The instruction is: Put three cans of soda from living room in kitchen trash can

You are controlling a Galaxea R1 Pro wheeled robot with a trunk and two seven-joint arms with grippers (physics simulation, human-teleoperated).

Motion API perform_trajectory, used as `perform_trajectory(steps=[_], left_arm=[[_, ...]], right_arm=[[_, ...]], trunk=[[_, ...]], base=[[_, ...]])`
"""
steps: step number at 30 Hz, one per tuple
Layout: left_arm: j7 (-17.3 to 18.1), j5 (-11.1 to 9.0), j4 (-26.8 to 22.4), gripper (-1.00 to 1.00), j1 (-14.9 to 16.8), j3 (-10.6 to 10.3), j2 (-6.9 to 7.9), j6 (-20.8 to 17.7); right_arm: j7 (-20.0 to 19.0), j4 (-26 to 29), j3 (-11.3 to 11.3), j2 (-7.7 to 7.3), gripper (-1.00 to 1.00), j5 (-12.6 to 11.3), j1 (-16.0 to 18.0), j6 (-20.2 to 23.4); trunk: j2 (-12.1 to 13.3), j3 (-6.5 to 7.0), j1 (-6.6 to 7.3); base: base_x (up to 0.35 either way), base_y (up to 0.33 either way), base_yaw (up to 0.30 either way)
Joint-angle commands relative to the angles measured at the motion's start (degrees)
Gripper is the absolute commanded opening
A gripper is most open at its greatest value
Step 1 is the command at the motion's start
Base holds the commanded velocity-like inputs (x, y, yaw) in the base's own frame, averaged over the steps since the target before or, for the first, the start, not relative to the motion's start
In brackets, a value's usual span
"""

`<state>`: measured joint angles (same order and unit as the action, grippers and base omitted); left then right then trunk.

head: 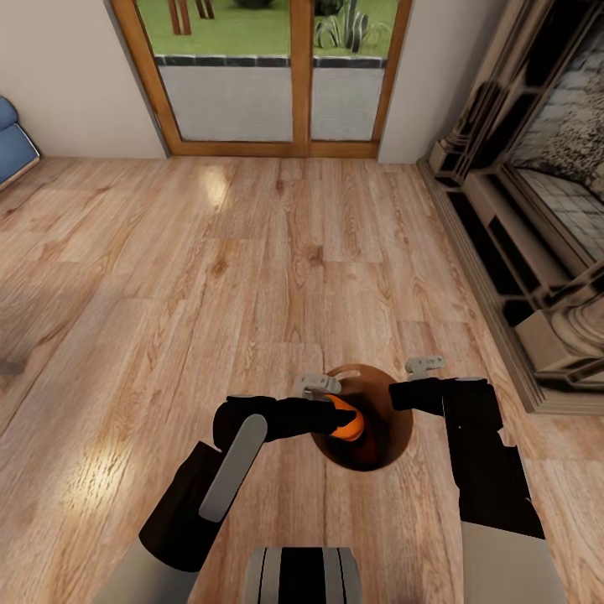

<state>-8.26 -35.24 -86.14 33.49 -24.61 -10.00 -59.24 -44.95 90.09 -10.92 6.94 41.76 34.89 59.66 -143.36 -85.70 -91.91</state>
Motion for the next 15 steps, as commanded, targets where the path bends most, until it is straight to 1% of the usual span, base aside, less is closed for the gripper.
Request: perform_trajectory(steps=[1, 15], left_arm=[[0.0, -0.01, 0.0, 1.0, 0.0, 0.0, 0.0, 0.0], [0.25, 0.18, -0.07, 1.0, 0.0, 0.0, 0.0, 0.0]], right_arm=[[-0.05, 0.0, 0.02, 0.01, -1.0, -0.89, 0.05, 0.34], [-0.05, 0.0, 0.02, 0.01, -1.0, -0.92, 0.01, 0.34]], trunk=[[0.0, 0.0, 0.01], [0.0, 0.0, 0.01]], base=[[0.0, 0.0, 0.0], [0.0, 0.0, 0.0]])
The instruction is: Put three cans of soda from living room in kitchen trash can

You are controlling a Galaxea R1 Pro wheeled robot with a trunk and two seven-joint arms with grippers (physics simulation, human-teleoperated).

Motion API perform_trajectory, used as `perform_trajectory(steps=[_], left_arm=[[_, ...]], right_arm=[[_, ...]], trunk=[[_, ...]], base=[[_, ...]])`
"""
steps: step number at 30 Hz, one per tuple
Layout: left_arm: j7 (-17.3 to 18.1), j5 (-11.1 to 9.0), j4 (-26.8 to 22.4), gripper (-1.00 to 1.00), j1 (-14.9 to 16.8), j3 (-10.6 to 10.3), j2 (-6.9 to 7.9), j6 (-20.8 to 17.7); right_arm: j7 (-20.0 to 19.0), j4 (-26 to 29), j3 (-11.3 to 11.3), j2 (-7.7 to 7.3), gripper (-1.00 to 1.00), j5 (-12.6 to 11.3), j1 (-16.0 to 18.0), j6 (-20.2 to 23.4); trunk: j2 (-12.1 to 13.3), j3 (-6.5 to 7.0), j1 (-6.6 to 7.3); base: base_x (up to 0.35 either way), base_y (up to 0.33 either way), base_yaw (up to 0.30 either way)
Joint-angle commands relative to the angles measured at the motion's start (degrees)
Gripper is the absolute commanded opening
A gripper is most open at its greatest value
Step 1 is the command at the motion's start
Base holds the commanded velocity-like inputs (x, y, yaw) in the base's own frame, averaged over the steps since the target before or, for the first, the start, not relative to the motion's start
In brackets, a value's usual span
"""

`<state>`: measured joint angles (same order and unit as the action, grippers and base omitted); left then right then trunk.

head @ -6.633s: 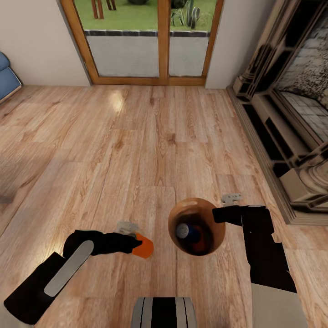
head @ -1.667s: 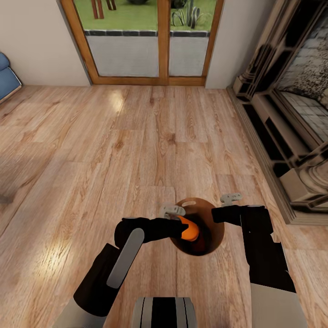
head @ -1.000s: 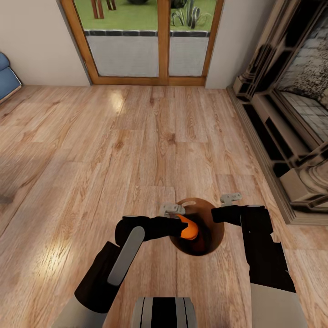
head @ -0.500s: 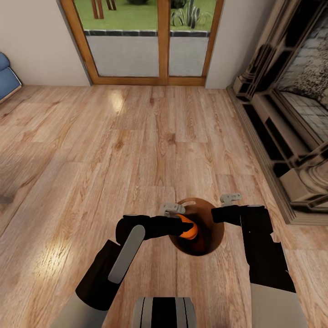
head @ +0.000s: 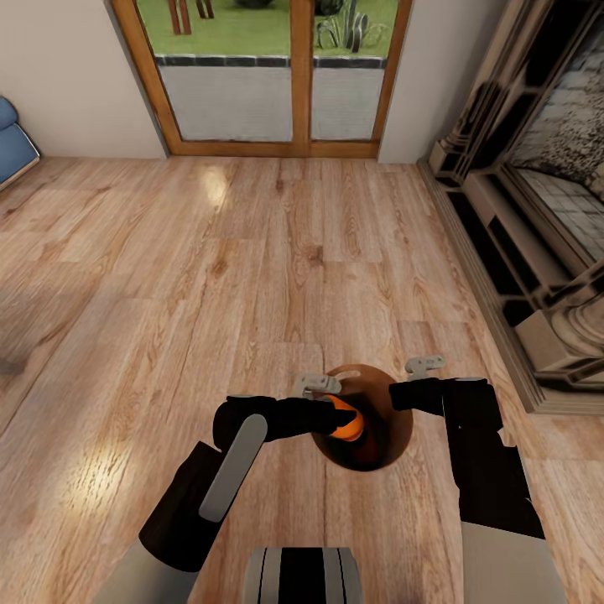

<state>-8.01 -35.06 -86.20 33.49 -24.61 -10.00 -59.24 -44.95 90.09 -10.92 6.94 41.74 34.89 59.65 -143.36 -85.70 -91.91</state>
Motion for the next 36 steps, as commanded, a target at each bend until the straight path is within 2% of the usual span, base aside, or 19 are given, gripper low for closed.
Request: perform_trajectory(steps=[1, 7, 10, 23, 26, 27, 29, 31, 33, 34, 35, 36], left_arm=[[0.27, -0.02, -0.09, 1.0, 0.0, 0.0, 0.0, -0.02], [1.84, -2.71, -0.88, 1.0, 0.06, -0.08, 0.0, -0.21], [2.02, -3.24, -1.33, 1.0, 0.08, -0.09, 0.0, -0.39], [2.1, -3.26, -2.11, 1.0, 0.09, 0.03, 0.0, -0.67], [2.21, -3.26, -2.14, 1.0, 0.09, 0.33, 0.96, -0.7], [3.27, -3.28, -2.14, 1.0, 0.14, 0.71, 2.36, -0.7], [6.27, -3.31, -2.15, 1.0, 0.33, 2.33, 4.06, -0.7], [10.7, -3.33, -2.14, 1.0, 0.67, 5.93, 5.82, -0.7], [17.13, -3.36, -2.13, 1.0, 0.89, 12.11, 9.24, -0.7], [19.07, -3.42, -2.13, 1.0, 0.92, 13.46, 10.57, -0.7], [23.24, -3.88, -2.13, 1.0, 0.95, 15.07, 13.19, -0.7], [24.29, -4.09, -2.13, 1.0, 0.95, 15.36, 13.82, -0.7]], right_arm=[[-0.05, 0.0, 0.02, 0.01, -1.0, -0.91, 0.03, 0.35], [-0.05, 0.0, 0.02, 0.01, -1.0, -0.95, 0.02, 0.35], [-0.05, 0.0, 0.02, 0.01, -1.0, -0.95, 0.01, 0.35], [-0.05, 0.0, 0.02, 0.01, -1.0, -0.96, 0.0, 0.35], [-0.05, 0.0, 0.02, 0.01, -1.0, -0.96, 0.0, 0.35], [-0.05, 0.0, 0.02, 0.01, -1.0, -0.95, 0.0, 0.35], [-0.05, 0.0, 0.02, 0.01, -1.0, -0.95, 0.01, 0.35], [-0.05, 0.0, 0.02, 0.01, -1.0, -0.95, 0.0, 0.35], [-0.05, 0.0, 0.02, 0.01, -1.0, -0.96, 0.0, 0.35], [-0.05, 0.0, 0.02, 0.01, -1.0, -0.96, 0.0, 0.35], [-0.05, 0.0, 0.02, 0.01, -1.0, -0.96, 0.0, 0.35], [-0.05, 0.0, 0.02, 0.01, -1.0, -0.96, 0.0, 0.35]], trunk=[[0.0, 0.0, 0.01], [0.0, 0.0, 0.01], [0.0, 0.0, 0.01], [0.0, 0.0, 0.01], [0.0, 0.0, 0.01], [0.0, 0.0, 0.01], [0.0, 0.0, 0.01], [0.0, 0.0, 0.01], [0.0, 0.0, 0.01], [0.0, 0.0, 0.01], [0.0, 0.0, 0.01], [0.0, 0.0, 0.01]], base=[[0.0, 0.0, 0.0], [0.0, 0.0, 0.0], [0.0, 0.0, 0.0], [0.0, 0.0, 0.0], [0.0, 0.0, 0.0], [0.0, 0.0, 0.0], [0.0, 0.0, 0.0], [0.0, 0.0, 0.0], [0.0, 0.0, 0.0], [0.0, 0.0, 0.0], [0.0, 0.0, 0.0], [0.0, 0.0, 0.0]])
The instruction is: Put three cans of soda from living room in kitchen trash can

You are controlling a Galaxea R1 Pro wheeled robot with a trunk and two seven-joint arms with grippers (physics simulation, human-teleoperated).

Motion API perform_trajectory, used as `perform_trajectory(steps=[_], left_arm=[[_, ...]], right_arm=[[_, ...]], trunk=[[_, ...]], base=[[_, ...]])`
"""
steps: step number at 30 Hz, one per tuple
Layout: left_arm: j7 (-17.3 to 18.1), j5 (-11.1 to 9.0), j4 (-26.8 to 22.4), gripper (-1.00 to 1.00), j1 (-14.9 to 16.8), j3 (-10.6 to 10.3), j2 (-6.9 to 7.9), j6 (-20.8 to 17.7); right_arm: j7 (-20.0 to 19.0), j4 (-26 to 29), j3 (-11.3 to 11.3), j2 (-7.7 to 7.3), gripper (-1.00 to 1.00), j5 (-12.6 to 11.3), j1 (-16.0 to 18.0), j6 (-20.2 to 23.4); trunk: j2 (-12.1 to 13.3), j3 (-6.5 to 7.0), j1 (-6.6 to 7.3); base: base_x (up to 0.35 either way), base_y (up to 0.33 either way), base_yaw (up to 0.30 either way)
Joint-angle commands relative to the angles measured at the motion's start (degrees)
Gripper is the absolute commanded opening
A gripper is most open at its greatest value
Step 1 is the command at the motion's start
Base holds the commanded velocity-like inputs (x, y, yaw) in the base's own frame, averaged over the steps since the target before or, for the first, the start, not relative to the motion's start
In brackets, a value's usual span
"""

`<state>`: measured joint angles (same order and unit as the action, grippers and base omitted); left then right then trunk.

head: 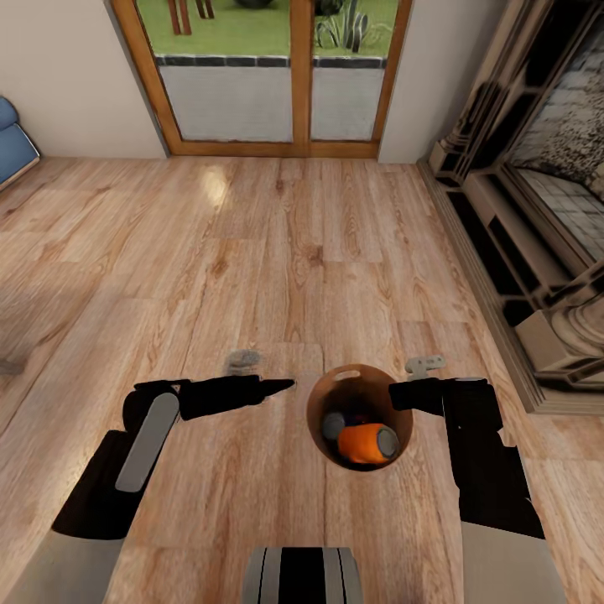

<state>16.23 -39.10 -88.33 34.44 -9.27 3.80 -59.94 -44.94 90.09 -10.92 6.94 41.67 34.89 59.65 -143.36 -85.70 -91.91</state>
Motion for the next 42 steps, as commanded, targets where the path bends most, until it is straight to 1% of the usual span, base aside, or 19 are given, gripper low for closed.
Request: perform_trajectory(steps=[1, 2, 6, 7, 8, 9, 11, 15, 21, 25, 26, 28, 30, 31, 32, 33, 34, 36, 42], left_arm=[[3.07, -1.33, 0.03, 1.0, 0.0, 1.32, 2.24, 0.0], [3.82, -1.82, 0.04, 1.0, 0.01, 1.79, 2.91, 0.0], [6.39, -5.91, 0.08, 1.0, 0.01, 4.09, 7.35, 0.0], [6.78, -7.47, 0.14, 1.0, 0.01, 4.18, 10.49, 0.03], [7.03, -7.89, 0.2, 1.0, -0.04, 4.14, 12.18, 0.07], [7.7, -8.29, 0.31, 1.0, -0.14, 4.08, 14.81, 0.16], [9.59, -8.49, 0.39, 1.0, -0.21, 4.03, 18.02, 0.32], [15.36, -7.94, 0.71, 1.0, -0.53, 4.0, 22.5, 0.71], [16.35, -7.7, 0.77, 1.0, -0.83, 3.93, 23.22, 0.79], [16.27, -5.98, 0.79, 1.0, -0.72, 3.89, 23.05, 1.07], [16.26, -4.17, 0.79, 1.0, -0.7, 3.41, 22.53, 2.32], [16.24, -3.5, 0.79, 1.0, -0.7, 2.27, 21.95, 3.28], [16.09, -2.99, 0.79, 1.0, -0.69, 0.15, 21.22, 4.33], [15.92, -2.24, 0.79, 1.0, -0.69, -2.16, 20.6, 5.41], [15.8, -1.57, 0.81, 1.0, -0.69, -3.33, 20.31, 6.11], [15.76, -1.23, 0.81, 1.0, -0.69, -3.78, 20.2, 6.42], [15.61, -0.04, 0.82, 1.0, -0.69, -4.71, 19.77, 7.09], [15.48, 1.43, 0.9, 1.0, -0.69, -5.36, 18.83, 7.58], [15.37, 2.55, 1.2, 1.0, -0.69, -5.72, 17.07, 7.8]], right_arm=[[-0.06, 0.0, 0.02, 0.01, -1.0, -0.89, 0.02, 0.35], [-0.06, 0.0, 0.02, 0.01, -1.0, -0.89, 0.02, 0.35], [-0.06, 0.0, 0.05, 0.01, -1.0, -0.89, 0.01, 0.35], [-0.06, 0.0, 0.05, 0.01, -1.0, -0.89, 0.02, 0.35], [-0.06, 0.0, 0.07, 0.01, -1.0, -0.89, 0.01, 0.35], [-0.06, 0.0, 0.08, 0.01, -1.0, -0.89, 0.01, 0.35], [-0.06, 0.0, 0.09, 0.01, -1.0, -0.89, 0.01, 0.35], [-0.06, 0.0, 0.09, 0.01, -1.0, -0.89, 0.01, 0.35], [-0.06, 0.0, 0.06, 0.01, -1.0, -0.89, 0.01, 0.35], [-0.06, 0.0, 0.03, 0.01, -1.0, -0.89, 0.01, 0.35], [-0.06, 0.0, 0.02, 0.01, -1.0, -0.89, 0.01, 0.35], [-0.06, 0.0, 0.04, 0.01, -1.0, -0.89, 0.01, 0.35], [-0.06, 0.0, 0.03, 0.01, -1.0, -0.89, 0.01, 0.35], [-0.06, 0.0, 0.02, 0.01, -1.0, -0.89, 0.01, 0.35], [-0.07, 0.0, 0.02, 0.01, -1.0, -0.89, 0.01, 0.35], [-0.09, 0.0, 0.02, 0.01, -1.0, -0.89, 0.01, 0.35], [-0.25, 0.0, 0.03, 0.01, -1.0, -0.89, 0.01, 0.35], [-1.26, 0.0, 0.03, 0.01, -1.0, -0.89, 0.01, 0.35], [-2.47, 0.0, 0.03, -0.07, -1.0, -0.82, 0.01, 0.35]], trunk=[[0.0, 0.0, 0.01], [0.0, 0.0, 0.01], [0.0, 0.0, 0.01], [0.0, 0.0, 0.01], [0.0, 0.0, 0.01], [0.0, 0.0, 0.01], [0.0, 0.0, 0.01], [0.0, 0.0, 0.01], [0.0, 0.0, 0.01], [0.0, 0.0, 0.01], [0.0, 0.0, 0.01], [0.0, 0.0, 0.01], [0.0, 0.0, 0.01], [0.0, 0.0, 0.01], [0.0, 0.0, 0.01], [0.0, 0.0, 0.01], [0.0, 0.0, 0.01], [0.0, 0.0, 0.01], [0.0, 0.0, 0.01]], base=[[0.0, 0.0, 0.0], [0.0, 0.0, 0.0], [0.0, 0.0, 0.0], [0.0, 0.0, 0.0], [0.0, 0.0, 0.0], [0.0, 0.0, 0.0], [0.0, 0.0, 0.0], [0.0, 0.0, 0.0], [0.0, 0.0, 0.0], [0.0, 0.0, 0.0], [0.0, 0.0, 0.0], [0.0, 0.0, 0.0], [0.0, 0.0, 0.0], [0.0, 0.0, 0.0], [0.0, 0.0, 0.0], [0.0, 0.0, 0.0], [0.0, 0.0, 0.0], [0.0, 0.0, 0.0], [0.0, 0.0, 0.0]])
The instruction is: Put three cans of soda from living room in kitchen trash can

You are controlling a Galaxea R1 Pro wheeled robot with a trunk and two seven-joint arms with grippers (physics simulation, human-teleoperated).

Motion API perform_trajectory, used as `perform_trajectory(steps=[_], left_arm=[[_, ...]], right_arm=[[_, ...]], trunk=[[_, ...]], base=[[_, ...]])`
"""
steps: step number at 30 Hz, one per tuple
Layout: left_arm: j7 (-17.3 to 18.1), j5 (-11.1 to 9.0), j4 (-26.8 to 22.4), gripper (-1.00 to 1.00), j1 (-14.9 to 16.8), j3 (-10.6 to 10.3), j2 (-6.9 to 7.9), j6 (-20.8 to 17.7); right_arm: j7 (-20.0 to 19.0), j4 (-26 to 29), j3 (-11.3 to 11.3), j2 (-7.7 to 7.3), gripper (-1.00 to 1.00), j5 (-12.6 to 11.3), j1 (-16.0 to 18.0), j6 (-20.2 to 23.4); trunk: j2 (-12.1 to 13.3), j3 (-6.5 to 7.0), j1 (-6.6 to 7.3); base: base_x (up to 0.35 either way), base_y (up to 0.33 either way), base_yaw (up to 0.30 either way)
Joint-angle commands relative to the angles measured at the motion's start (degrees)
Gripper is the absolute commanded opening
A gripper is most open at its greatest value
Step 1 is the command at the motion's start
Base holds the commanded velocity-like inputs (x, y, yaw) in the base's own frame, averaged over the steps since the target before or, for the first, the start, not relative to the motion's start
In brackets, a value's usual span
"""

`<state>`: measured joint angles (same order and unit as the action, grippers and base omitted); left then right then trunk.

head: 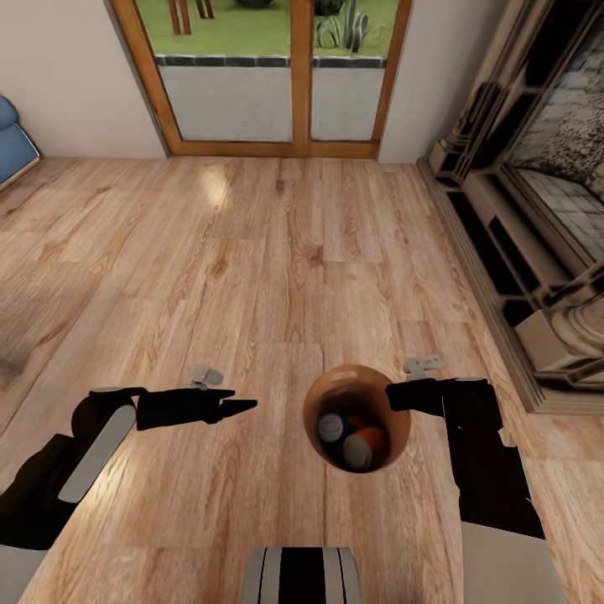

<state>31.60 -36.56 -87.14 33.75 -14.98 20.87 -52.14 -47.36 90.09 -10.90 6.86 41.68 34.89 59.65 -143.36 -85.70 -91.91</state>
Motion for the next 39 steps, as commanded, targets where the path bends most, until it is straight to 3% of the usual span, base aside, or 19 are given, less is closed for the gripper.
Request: perform_trajectory(steps=[1, 7, 29, 39], left_arm=[[0.0, 0.39, 0.05, 1.0, 0.0, -0.02, -0.15, 0.01], [0.04, 1.44, 0.15, 1.0, 0.0, -0.04, -0.38, -0.02], [-0.05, 1.44, 0.21, 1.0, 0.0, -0.05, -0.39, 0.02], [0.01, 1.4, 0.21, 1.0, 0.0, -0.06, -0.33, 0.02]], right_arm=[[-0.1, 0.0, 0.01, 0.0, -1.0, -0.82, 0.0, 0.35], [-0.19, 0.0, 0.01, 0.06, -1.0, -0.81, 0.0, 0.35], [-0.54, 0.0, -0.08, -0.01, -1.0, -0.9, 0.0, 0.35], [-0.54, 0.0, -0.08, 0.06, -1.0, -0.9, 0.0, 0.35]], trunk=[[0.0, 0.0, 0.01], [0.0, 0.12, 0.01], [0.0, 0.54, 0.01], [0.0, 1.35, 0.01]], base=[[0.0, 0.0, 0.0], [0.0, 0.0, 0.0], [0.0, 0.0, 0.001], [0.0, 0.0, 0.0]])
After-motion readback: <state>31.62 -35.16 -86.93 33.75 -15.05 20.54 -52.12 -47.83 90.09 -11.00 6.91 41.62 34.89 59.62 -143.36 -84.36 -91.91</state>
